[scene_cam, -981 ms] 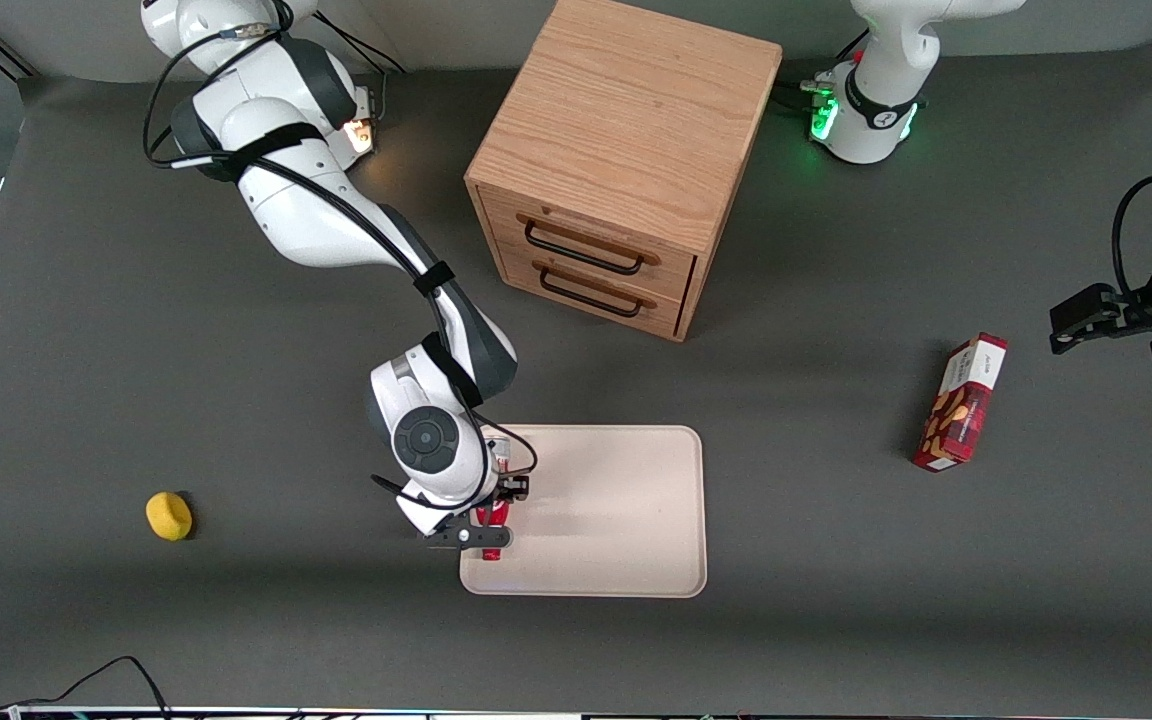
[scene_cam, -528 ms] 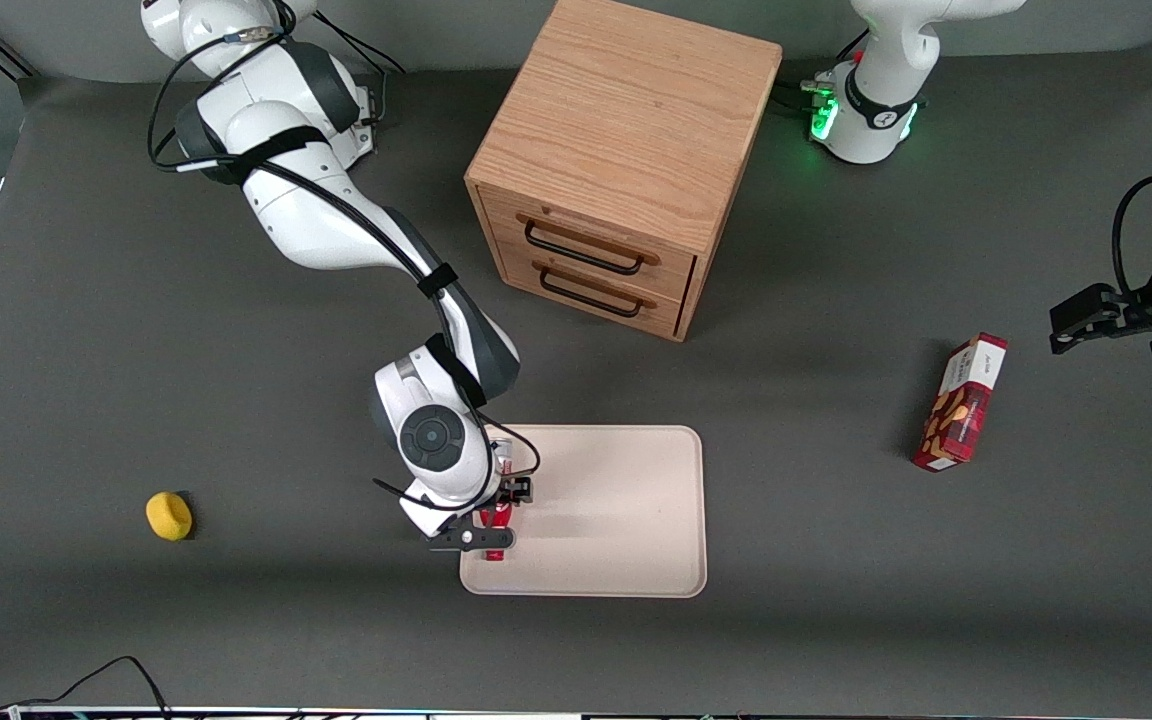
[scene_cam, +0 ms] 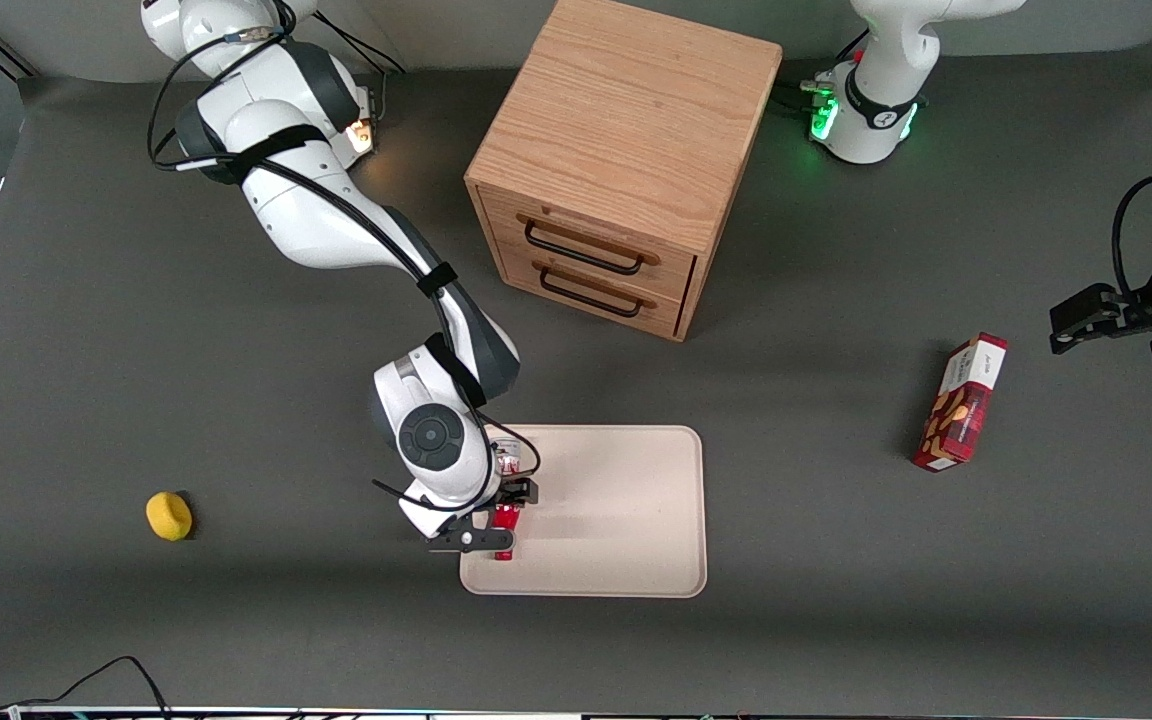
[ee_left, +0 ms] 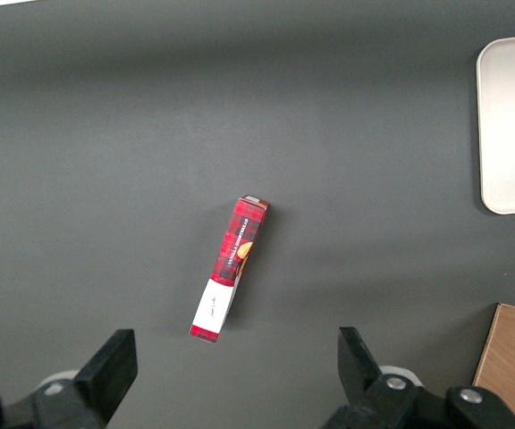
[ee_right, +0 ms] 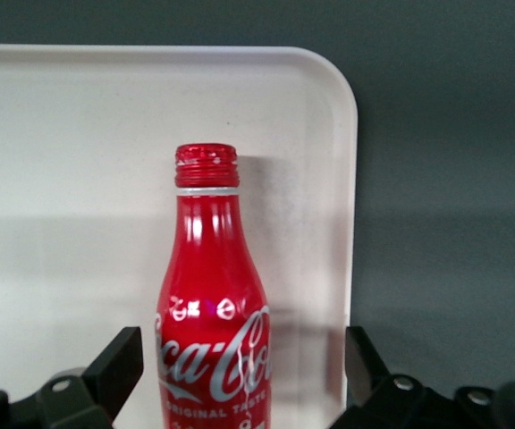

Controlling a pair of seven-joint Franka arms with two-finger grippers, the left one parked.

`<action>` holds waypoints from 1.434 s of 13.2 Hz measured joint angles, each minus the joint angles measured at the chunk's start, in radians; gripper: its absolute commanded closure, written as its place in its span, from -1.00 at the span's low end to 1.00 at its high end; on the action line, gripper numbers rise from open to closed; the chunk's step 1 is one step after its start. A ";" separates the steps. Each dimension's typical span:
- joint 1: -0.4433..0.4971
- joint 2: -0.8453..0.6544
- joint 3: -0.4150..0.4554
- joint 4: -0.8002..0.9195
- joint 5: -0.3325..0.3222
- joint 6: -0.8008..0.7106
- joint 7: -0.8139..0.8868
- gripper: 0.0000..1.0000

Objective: Place coke bottle on tray

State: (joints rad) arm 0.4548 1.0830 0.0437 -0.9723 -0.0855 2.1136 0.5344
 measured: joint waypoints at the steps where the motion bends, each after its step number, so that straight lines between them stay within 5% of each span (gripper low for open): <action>1: 0.000 0.000 0.000 0.000 0.000 0.000 0.000 -1.00; 19: 0.002 -0.043 0.002 0.020 0.000 -0.132 0.041 -1.00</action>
State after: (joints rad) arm 0.4565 1.0397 0.0455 -0.9528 -0.0855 1.9813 0.5754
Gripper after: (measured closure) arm 0.000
